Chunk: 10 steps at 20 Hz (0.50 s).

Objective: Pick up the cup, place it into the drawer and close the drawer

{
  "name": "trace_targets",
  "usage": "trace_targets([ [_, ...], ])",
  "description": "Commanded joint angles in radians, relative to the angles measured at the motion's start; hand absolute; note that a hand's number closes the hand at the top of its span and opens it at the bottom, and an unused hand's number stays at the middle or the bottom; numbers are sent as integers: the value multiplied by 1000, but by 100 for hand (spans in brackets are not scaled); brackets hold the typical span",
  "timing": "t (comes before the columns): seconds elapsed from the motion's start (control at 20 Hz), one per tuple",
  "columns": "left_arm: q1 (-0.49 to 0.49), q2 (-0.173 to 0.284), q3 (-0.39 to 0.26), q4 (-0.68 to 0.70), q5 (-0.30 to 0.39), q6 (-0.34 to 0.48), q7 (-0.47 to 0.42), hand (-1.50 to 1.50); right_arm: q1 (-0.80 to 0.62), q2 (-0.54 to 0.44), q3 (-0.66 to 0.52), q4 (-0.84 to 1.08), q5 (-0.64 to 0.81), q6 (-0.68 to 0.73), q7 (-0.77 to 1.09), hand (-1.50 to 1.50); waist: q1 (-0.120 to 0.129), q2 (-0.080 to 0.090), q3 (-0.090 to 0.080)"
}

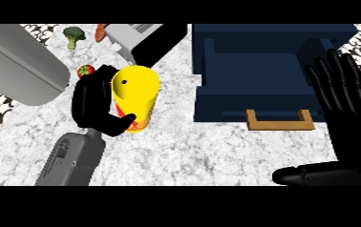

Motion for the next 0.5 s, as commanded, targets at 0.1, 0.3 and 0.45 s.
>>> trace_targets([
  [0.1, -160, -31, 14, -8, -19, 64, 132, 150, -47, -18, -26, 75, 0, 13, -27, -150, -3, 3, 0],
  [0.3, -266, -51, -15, -106, -70, 200, 291, 150, -48, -40, -52, 5, -40, 9, 40, -150, -3, 1, 0],
  [0.45, -383, -46, 29, 53, -90, 174, 253, 150, 11, 7, -5, 4, -10, 3, -4, -150, -11, 3, 0],
])
